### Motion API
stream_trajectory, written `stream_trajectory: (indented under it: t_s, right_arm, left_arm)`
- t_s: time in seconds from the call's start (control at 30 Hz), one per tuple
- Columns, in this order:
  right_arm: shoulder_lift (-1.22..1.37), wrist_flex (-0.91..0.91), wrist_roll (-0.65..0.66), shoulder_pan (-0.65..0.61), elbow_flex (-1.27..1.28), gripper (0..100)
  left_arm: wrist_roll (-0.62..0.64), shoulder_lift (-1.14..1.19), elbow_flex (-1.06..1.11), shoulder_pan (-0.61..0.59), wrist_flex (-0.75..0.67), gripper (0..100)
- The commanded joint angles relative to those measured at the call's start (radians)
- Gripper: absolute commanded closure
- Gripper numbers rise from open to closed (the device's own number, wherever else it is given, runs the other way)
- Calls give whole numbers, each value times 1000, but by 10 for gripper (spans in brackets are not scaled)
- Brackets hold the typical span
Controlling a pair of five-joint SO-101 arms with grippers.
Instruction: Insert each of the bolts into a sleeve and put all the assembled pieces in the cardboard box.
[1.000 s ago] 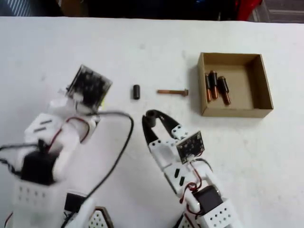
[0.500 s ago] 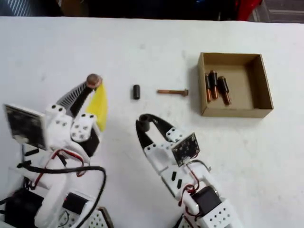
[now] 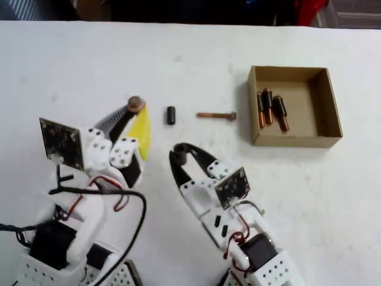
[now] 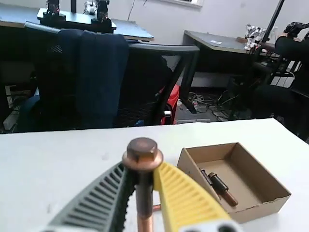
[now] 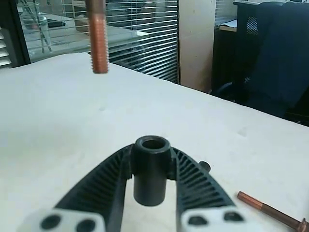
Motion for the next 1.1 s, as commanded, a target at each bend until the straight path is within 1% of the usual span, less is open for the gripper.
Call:
stream_trajectory:
  t_s: [0.0,0.1,0.23,0.33,0.43,0.5,0.67,0.9,1.0,1.07]
  right_arm:
    - [-10,-24,-14,13,8,981]
    - [-10,-24,-14,18,8,981]
    - [-10,-22,-14,31,8,981]
    - [-10,-30,-15,59,8,981]
    - [-10,-30,-37,61,3,982]
    - [-12,-30,-69,64,2,982]
    - [-12,-30,-71,65,2,982]
    - [-12,-22,-66,65,-26,982]
    - [-12,-24,28,61,-26,981]
    - [-12,-27,48,62,-26,981]
  left_arm:
    - [-9,-10,-2,64,-71,979]
    - [-23,-5,-2,130,-75,979]
    - [-141,-4,2,216,-121,979]
    - [-176,-4,2,251,-146,979]
    - [-180,-2,32,257,-172,979]
    - [-180,-2,81,257,-221,979]
    - [-181,-2,166,257,-359,979]
    - [-175,-2,221,252,-368,979]
    - [-173,-2,222,252,-370,979]
    - [-173,-2,222,252,-370,979]
